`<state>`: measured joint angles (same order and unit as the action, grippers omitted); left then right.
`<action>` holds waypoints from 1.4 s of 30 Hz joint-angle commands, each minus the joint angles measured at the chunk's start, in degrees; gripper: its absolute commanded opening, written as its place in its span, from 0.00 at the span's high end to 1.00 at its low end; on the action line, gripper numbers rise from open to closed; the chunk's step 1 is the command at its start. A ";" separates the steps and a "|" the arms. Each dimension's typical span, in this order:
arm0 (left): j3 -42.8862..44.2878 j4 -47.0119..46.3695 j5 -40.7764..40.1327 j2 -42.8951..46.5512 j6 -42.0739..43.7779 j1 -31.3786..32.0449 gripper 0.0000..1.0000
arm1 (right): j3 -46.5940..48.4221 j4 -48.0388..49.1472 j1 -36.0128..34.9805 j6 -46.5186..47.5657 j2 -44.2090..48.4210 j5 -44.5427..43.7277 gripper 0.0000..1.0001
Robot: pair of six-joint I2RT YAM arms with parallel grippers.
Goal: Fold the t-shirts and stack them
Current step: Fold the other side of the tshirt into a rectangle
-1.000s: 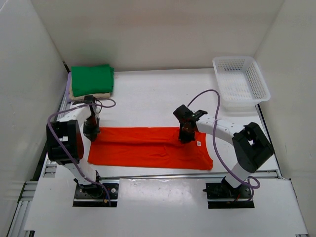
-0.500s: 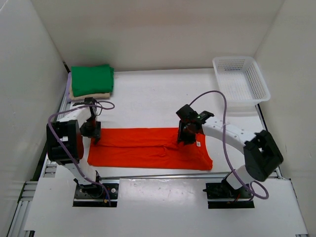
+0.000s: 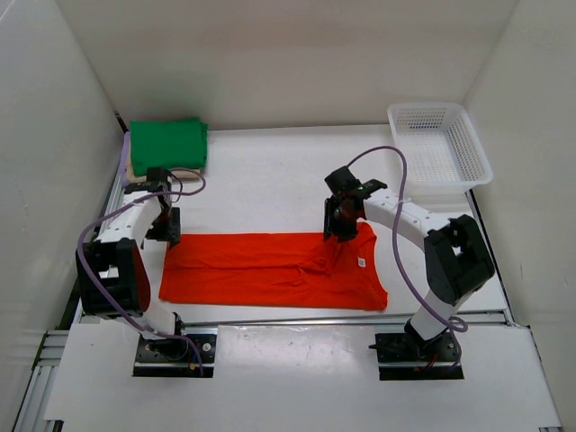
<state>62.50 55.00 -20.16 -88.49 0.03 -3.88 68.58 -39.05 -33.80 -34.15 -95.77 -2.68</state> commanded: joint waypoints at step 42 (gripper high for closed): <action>24.77 -13.25 17.95 -17.51 -0.03 62.33 0.17 | -3.36 6.43 3.03 0.50 -2.41 4.52 0.67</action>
<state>84.88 44.82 -5.80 -105.41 -1.52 56.71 63.94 -35.68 -29.80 -32.42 -98.70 1.54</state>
